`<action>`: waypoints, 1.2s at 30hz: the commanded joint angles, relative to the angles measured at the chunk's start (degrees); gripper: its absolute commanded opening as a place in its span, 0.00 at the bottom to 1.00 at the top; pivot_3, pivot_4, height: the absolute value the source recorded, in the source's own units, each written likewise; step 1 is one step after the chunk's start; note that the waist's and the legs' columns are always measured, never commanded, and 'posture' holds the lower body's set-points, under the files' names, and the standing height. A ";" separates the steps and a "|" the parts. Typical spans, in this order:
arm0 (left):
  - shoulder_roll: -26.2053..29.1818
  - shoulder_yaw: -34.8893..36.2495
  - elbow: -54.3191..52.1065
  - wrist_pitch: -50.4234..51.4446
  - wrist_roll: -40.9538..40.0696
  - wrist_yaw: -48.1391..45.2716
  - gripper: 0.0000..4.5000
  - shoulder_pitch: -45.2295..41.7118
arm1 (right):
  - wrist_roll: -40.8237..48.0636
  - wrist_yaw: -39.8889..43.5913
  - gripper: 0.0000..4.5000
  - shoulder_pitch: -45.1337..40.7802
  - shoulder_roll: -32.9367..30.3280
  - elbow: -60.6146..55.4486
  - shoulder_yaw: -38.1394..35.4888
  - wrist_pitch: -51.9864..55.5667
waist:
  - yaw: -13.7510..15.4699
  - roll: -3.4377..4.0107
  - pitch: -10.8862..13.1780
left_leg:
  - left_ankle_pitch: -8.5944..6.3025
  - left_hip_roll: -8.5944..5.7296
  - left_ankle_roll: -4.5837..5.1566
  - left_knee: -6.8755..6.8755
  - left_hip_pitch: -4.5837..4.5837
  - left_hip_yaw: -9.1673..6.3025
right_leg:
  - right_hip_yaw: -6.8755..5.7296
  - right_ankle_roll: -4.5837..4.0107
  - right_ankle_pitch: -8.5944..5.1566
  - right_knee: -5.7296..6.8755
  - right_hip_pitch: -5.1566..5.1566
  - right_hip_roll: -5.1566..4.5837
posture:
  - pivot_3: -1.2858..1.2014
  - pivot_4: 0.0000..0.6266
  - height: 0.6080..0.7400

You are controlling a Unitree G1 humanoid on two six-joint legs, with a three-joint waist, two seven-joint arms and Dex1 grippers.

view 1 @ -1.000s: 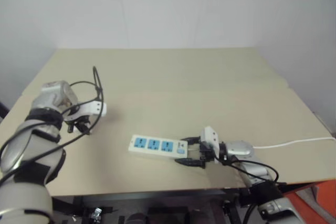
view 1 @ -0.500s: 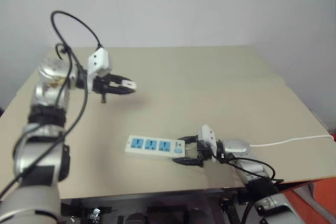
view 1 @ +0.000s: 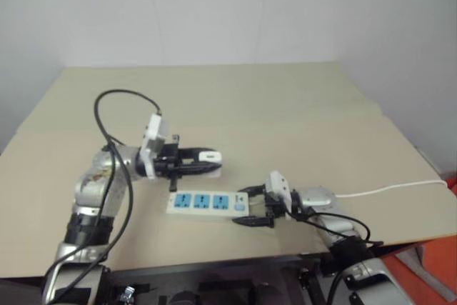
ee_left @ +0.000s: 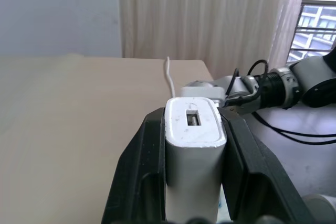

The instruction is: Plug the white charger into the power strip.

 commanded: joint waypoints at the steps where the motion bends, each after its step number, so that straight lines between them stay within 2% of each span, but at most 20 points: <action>1: -0.26 -0.63 -3.34 0.99 -2.63 0.30 0.23 1.07 | -0.48 2.41 0.76 -1.54 1.02 1.94 1.81 -2.00 | -0.13 0.00 0.00 | 0.00 0.00 0.00 -0.02 0.03 0.01 | 0.02 0.00 0.00 -0.01 0.02 0.00 | 0.52 0.24 1.00; 10: -0.02 -1.50 -5.81 0.35 -2.90 1.07 0.23 5.11 | -2.05 5.25 0.76 -6.01 2.12 11.30 1.82 -6.46 | -0.23 0.00 -0.02 | 0.00 0.06 -0.01 -0.19 0.43 0.18 | 0.16 -0.06 0.03 -0.41 0.27 0.07 | 0.52 0.24 1.00; 16: 1.16 -3.51 -4.91 -3.43 -0.22 -1.28 0.23 8.98 | -2.30 5.85 0.76 -5.78 2.12 11.58 1.94 -7.01 | -0.15 0.00 -0.04 | -0.01 0.09 -0.03 -0.20 0.44 0.25 | 0.21 -0.07 0.04 -0.42 0.26 0.07 | 0.52 0.24 1.00; 28: -3.49 -8.07 1.80 -14.66 4.58 -2.30 0.23 9.29 | -2.31 5.21 0.76 -5.04 1.75 10.50 1.79 -6.39 | -0.09 0.00 -0.06 | -0.02 0.09 -0.03 -0.21 0.45 0.53 | 0.22 -0.09 0.05 -0.45 0.26 0.06 | 0.52 0.24 1.00; 36: -4.37 -8.79 6.68 -19.31 7.48 -1.07 0.23 8.82 | -2.20 4.69 0.76 -4.56 1.44 9.72 1.55 -5.98 | -0.05 -0.01 -0.10 | -0.02 0.09 -0.03 -0.21 0.45 0.55 | 0.21 -0.09 0.05 -0.46 0.26 0.06 | 0.52 0.24 1.00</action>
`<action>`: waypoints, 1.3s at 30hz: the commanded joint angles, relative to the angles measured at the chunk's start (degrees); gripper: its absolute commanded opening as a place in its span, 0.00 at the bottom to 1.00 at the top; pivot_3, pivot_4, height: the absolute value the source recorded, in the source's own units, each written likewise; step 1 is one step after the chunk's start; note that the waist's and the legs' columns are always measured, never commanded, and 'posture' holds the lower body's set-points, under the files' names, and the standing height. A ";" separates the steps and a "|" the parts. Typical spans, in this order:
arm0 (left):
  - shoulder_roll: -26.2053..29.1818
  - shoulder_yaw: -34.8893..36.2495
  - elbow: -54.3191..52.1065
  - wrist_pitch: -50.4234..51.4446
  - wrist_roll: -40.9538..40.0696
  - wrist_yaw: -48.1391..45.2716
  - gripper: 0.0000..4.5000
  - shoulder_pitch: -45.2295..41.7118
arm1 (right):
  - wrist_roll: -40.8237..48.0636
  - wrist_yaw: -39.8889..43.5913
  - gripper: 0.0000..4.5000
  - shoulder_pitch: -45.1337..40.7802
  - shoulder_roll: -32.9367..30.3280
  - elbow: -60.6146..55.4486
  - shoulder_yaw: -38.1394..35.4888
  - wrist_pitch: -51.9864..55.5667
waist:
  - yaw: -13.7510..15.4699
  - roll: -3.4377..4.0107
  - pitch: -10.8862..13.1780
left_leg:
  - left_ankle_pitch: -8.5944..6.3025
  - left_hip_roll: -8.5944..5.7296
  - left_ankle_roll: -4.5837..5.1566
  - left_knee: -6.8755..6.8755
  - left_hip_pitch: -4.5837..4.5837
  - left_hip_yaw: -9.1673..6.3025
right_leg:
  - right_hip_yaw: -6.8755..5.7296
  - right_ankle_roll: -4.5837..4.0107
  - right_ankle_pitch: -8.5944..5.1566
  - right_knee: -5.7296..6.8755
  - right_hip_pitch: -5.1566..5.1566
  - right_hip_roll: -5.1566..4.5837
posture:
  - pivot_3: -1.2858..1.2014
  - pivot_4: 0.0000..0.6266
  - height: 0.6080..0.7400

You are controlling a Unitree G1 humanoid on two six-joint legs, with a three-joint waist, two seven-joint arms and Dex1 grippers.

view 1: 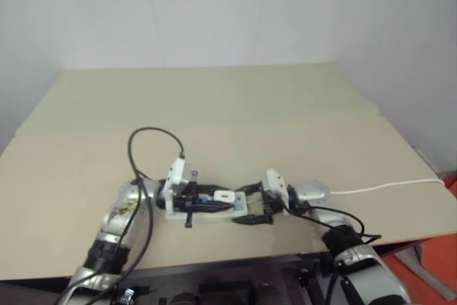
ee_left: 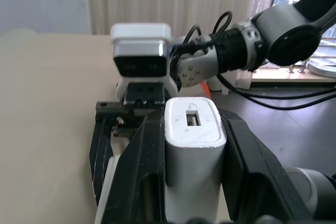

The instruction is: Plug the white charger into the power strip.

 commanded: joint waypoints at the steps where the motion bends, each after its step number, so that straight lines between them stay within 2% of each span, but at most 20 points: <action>1: -0.20 0.40 1.43 -2.76 1.03 0.57 0.23 -0.91 | -1.08 -0.04 0.76 0.90 -0.25 -0.87 0.92 0.62 | 0.04 -0.01 -0.01 | 0.00 0.00 0.00 0.00 0.00 0.00 | 0.00 0.00 0.00 0.00 0.00 0.00 | 0.52 0.24 1.00; 17: 0.20 0.23 4.79 -4.66 1.93 -0.01 0.23 -1.53 | -0.90 -0.59 0.76 1.44 -0.58 -1.73 0.95 1.42 | 0.02 0.01 -0.07 | -0.01 0.01 0.01 -0.01 0.00 -0.01 | 0.00 0.00 0.00 -0.01 0.00 0.00 | 0.52 0.24 1.00; 25: 3.19 -0.10 9.39 -8.10 4.93 -1.18 0.23 1.21 | -0.84 -0.63 0.76 1.82 -0.75 -2.25 1.17 1.67 | -0.09 0.02 -0.10 | -0.02 0.05 0.02 -0.04 0.02 -0.02 | 0.01 0.00 0.00 -0.02 0.00 0.02 | 0.52 0.24 1.00; 39: 7.75 -3.66 13.65 -5.83 7.10 -0.62 0.23 0.24 | -0.65 -0.34 0.76 1.41 -1.19 -2.31 1.60 1.85 | -0.16 0.33 -0.50 | -0.03 0.07 0.04 -0.10 0.21 0.10 | 0.13 0.00 0.00 -0.01 0.08 0.08 | 0.52 0.24 1.00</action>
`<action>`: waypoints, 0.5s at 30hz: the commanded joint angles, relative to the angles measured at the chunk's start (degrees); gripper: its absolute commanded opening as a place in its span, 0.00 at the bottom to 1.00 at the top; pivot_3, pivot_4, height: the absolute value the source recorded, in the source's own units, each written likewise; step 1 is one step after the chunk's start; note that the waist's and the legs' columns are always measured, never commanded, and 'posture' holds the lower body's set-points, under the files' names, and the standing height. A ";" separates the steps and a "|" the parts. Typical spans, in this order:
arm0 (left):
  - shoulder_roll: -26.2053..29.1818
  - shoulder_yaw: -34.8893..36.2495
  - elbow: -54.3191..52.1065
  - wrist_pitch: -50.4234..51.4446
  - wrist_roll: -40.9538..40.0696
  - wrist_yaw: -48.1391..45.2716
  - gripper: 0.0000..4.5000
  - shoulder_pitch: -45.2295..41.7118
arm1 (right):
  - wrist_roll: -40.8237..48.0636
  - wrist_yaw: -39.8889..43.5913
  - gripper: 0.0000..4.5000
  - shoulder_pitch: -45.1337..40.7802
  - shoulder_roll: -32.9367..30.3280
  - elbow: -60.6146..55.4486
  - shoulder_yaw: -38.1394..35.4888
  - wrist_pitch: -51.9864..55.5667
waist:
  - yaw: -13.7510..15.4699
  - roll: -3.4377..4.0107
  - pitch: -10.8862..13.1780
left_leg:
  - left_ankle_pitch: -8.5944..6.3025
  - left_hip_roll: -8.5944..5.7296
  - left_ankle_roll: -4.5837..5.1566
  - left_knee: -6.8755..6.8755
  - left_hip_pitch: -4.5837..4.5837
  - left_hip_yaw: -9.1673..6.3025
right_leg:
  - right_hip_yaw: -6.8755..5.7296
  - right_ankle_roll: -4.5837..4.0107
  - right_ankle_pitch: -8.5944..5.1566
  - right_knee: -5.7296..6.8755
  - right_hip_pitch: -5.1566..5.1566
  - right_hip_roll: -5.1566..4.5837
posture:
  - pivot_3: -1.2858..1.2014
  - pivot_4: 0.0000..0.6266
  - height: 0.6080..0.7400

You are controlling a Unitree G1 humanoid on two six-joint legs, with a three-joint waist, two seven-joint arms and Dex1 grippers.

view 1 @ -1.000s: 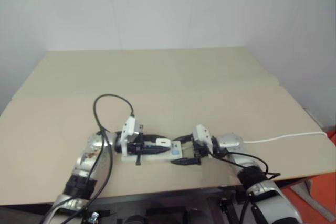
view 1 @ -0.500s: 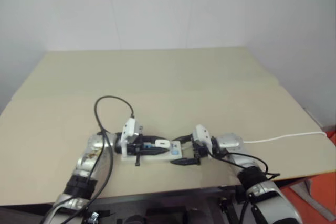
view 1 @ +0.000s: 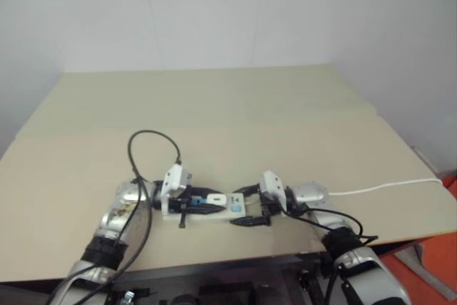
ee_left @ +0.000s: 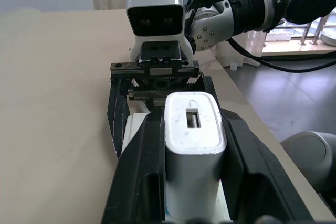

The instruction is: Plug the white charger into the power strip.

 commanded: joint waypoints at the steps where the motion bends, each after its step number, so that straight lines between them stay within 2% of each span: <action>1: 4.47 -0.49 4.11 3.10 4.88 0.69 0.23 2.29 | -0.54 1.60 0.76 0.65 -1.05 -0.43 0.53 0.51 | 0.00 0.05 -0.07 | 0.00 0.00 0.00 -0.01 0.02 0.02 | 0.01 0.00 0.00 0.00 0.01 0.00 | 0.52 0.24 1.00; 8: 5.57 -2.22 2.00 6.13 5.34 1.20 0.23 2.08 | -0.59 1.32 0.76 0.55 -0.91 -0.20 0.56 0.31 | 0.00 0.05 -0.09 | -0.02 0.00 0.03 -0.05 0.07 0.05 | 0.10 0.00 0.00 -0.02 0.02 0.03 | 0.52 0.24 1.00; 10: 5.90 -2.44 1.21 7.48 4.97 1.86 0.39 2.20 | -0.57 1.21 0.76 0.55 -0.82 -0.21 0.56 0.31 | -0.16 0.06 -0.10 | -0.03 0.01 0.04 -0.06 0.09 0.04 | 0.12 0.00 0.00 -0.02 0.02 0.03 | 0.52 0.24 1.00; 15: 5.90 -1.85 -1.27 10.50 3.90 2.49 0.73 2.50 | -0.44 1.07 0.76 0.65 -0.78 -0.33 0.68 0.15 | 0.28 0.19 -0.23 | -0.04 -0.03 0.06 -0.23 0.24 0.12 | 0.33 0.01 -0.01 -0.03 0.02 0.02 | 0.52 0.24 1.00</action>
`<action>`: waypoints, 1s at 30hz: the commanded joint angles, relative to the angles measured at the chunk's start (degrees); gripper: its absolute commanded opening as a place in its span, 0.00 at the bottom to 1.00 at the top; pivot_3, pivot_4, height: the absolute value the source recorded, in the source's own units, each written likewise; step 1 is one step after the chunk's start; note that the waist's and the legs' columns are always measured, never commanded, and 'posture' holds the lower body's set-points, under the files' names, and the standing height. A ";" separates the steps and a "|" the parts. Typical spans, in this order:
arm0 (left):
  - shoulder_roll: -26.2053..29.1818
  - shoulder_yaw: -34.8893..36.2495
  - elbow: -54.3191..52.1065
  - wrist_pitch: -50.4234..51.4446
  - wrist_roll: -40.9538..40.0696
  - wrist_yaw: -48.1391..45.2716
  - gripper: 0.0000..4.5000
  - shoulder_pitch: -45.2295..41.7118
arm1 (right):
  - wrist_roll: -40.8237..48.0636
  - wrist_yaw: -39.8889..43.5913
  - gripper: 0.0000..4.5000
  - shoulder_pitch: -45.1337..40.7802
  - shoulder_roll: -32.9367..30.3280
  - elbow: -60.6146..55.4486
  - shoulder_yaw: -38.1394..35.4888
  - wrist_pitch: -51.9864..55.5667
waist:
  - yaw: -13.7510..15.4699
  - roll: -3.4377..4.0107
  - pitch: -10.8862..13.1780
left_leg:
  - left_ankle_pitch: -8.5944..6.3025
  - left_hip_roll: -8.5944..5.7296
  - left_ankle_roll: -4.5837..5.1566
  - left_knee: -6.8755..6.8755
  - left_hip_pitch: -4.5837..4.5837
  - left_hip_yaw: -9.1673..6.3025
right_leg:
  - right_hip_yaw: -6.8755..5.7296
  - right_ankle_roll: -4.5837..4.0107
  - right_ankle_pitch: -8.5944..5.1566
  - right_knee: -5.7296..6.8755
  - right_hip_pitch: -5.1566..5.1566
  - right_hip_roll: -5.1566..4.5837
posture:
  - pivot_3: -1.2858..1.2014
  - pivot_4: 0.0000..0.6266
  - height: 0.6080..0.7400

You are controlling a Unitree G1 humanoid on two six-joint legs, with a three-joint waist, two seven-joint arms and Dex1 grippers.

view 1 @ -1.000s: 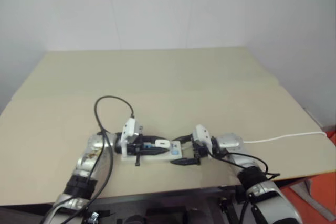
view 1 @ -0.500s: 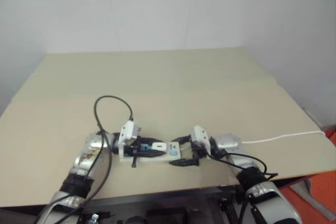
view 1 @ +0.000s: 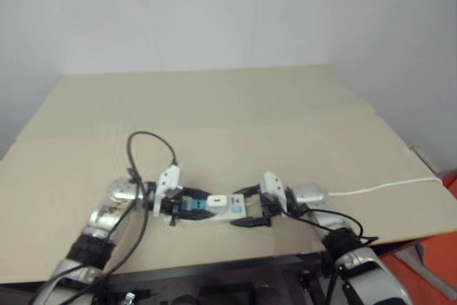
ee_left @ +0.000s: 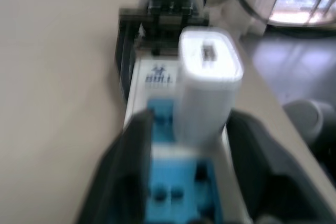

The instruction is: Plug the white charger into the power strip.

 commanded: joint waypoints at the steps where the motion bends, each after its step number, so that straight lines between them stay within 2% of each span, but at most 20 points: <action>1: -0.19 -0.98 0.56 3.01 1.43 0.85 0.81 1.76 | -0.55 0.83 0.76 0.33 -0.06 -0.21 0.43 -0.02 | 0.05 0.00 -0.01 | 0.00 0.00 0.00 0.00 0.00 0.04 | 0.00 0.00 0.00 0.00 0.00 -0.01 | 0.52 0.24 1.00; 4: -0.57 -0.26 0.00 3.76 1.04 1.25 0.99 1.31 | -0.58 0.66 0.76 0.12 0.25 -0.04 0.44 -0.14 | 0.07 0.00 -0.01 | 0.00 -0.01 0.00 -0.03 0.00 0.06 | 0.00 0.00 0.00 0.00 -0.01 0.00 | 0.52 0.24 1.00; 9: 0.18 2.33 -2.80 5.39 -1.12 0.96 0.99 0.11 | -0.62 0.35 0.76 0.22 0.63 0.05 0.40 -0.44 | -0.02 0.00 -0.01 | 0.00 0.00 0.00 -0.04 -0.02 0.09 | 0.01 0.00 0.01 0.00 -0.03 0.01 | 0.52 0.24 1.00; 11: 1.83 4.37 -5.49 6.58 -2.91 0.08 1.00 -0.42 | -0.47 0.20 0.92 0.34 0.60 0.01 0.12 -0.63 | -0.08 -0.01 0.00 | 0.00 0.00 0.00 -0.04 -0.07 0.09 | 0.01 0.00 0.01 0.00 -0.09 0.03 | 0.52 0.24 1.00; 13: 4.83 6.44 -8.05 8.91 -5.27 -2.03 1.00 -0.95 | 0.04 0.26 0.99 0.43 0.11 -0.86 -0.37 0.11 | -0.13 -0.04 0.02 | 0.00 0.02 0.00 -0.04 -0.19 0.07 | 0.01 -0.01 0.01 0.01 -0.20 0.05 | 0.52 0.24 1.00; 20: 10.79 11.09 -10.54 9.89 -7.79 -4.69 1.00 -0.66 | 1.27 -0.98 0.99 1.22 -4.25 -6.01 -3.38 0.63 | 0.62 -0.06 0.06 | 0.00 -0.03 -0.01 -0.04 -0.26 0.06 | -0.01 0.00 0.00 -0.08 -0.21 -0.06 | 0.52 0.24 1.00; 30: 18.28 17.49 -8.34 8.03 -8.25 -8.49 1.00 1.80 | 8.99 -3.56 0.99 8.73 -18.58 -26.74 -14.56 10.63 | 1.63 -0.12 0.21 | -0.01 -0.03 -0.01 -0.04 -0.45 0.32 | -0.09 0.00 0.00 -0.19 -0.33 -0.06 | 0.52 0.24 1.00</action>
